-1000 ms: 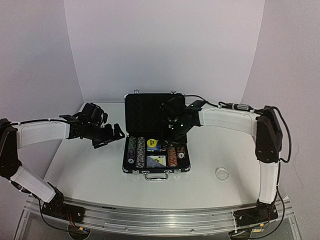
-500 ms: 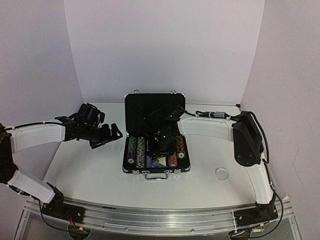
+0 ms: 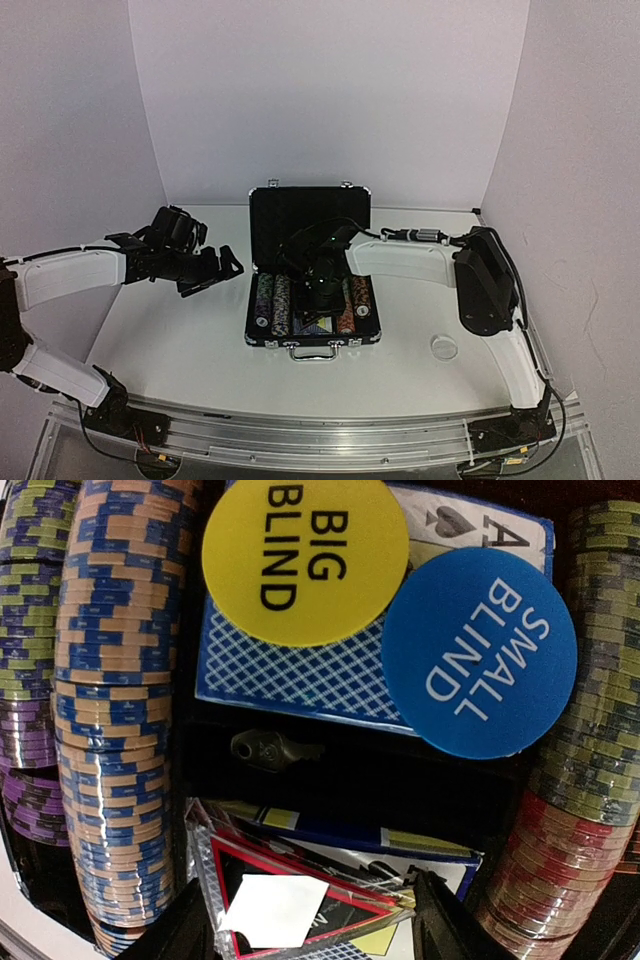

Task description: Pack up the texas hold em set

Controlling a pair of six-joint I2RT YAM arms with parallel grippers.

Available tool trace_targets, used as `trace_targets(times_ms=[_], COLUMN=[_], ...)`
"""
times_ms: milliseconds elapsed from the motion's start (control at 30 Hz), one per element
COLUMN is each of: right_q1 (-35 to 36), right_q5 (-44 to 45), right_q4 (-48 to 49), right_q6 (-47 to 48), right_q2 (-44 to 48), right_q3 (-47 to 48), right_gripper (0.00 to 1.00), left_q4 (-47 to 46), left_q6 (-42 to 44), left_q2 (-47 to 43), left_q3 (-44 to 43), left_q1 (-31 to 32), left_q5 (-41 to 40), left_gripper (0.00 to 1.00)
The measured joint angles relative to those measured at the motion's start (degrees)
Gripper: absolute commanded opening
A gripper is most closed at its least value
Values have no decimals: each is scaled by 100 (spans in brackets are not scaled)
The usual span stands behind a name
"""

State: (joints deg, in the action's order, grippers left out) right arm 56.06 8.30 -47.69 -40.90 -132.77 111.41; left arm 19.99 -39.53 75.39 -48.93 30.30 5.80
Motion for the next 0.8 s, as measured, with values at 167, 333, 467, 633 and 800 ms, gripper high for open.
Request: trace_targets(times_ms=[167,333,467,633,800], right_q1=[36,50,56,67,80], right_q5=[56,101,93,50,-162], right_q4=[-129,-225,-213,-221,-213], right_q6=[-33,-74,-106,-71,31], right_q2=[-107,-192,-192,-206,-214], right_q3=[184,331,333,389,462], right_gripper=[62,67,70,71,71], left_q4=[-1,-1,-1,-3,-9], left_q6=[-15,-77,-91,-93,-91], left_q2=[-2,-2,1,1,46], left_q3=[2,2,2,2,0], left_q1=[0,0,0,0,0], left_q5=[-2,-2,-2,0,2], left_gripper=[100,100,100,100,100])
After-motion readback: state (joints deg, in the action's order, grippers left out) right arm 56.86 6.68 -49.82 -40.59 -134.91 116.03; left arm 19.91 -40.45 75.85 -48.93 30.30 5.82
